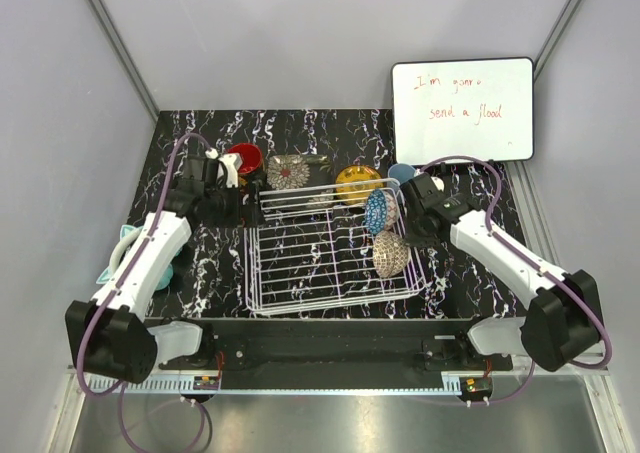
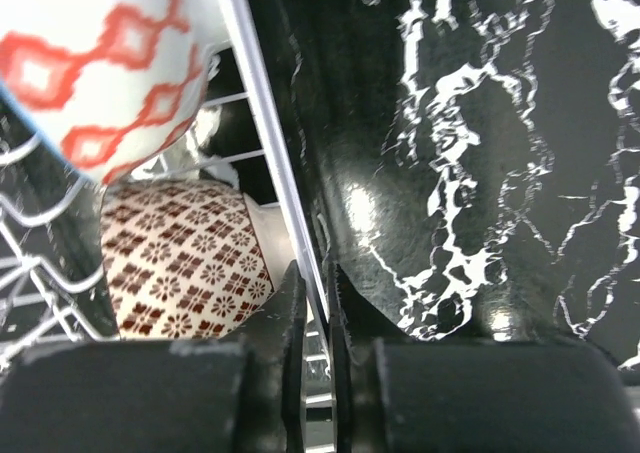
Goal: Load the mixed dishes into the dish rack
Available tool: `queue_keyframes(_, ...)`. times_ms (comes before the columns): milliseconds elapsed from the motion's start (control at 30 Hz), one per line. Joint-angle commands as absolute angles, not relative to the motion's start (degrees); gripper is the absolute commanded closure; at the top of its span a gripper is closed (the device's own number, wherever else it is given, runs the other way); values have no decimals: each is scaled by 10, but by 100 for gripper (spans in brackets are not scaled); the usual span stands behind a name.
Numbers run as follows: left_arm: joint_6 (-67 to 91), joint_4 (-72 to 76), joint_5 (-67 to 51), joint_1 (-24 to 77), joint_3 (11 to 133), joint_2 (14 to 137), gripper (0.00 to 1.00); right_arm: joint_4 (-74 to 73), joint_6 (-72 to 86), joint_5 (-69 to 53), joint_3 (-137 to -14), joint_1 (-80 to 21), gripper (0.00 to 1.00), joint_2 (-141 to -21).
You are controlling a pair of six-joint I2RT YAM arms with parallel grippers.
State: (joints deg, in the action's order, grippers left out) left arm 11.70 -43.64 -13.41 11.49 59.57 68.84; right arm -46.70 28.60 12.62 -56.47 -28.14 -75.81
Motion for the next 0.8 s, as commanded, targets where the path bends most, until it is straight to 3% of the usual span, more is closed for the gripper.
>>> queue_keyframes(0,97,-428,-105,102,583,708,1,-479,323,91,-536,-283,92,-733)
queue_keyframes(300,97,-381,-117,102,536,712,1,-499,340,73,-544,-298,91,-735)
queue_keyframes(500,105,-346,-124,102,522,719,1,-516,340,51,-562,-307,77,-731)
queue_keyframes(600,105,-330,-113,102,524,731,1,-526,337,30,-566,-316,75,-732)
queue_keyframes(700,106,-326,-104,101,537,751,1,-546,330,32,-578,-322,66,-735)
queue_keyframes(767,105,-326,-104,100,543,757,1,-574,318,41,-593,-322,48,-728)
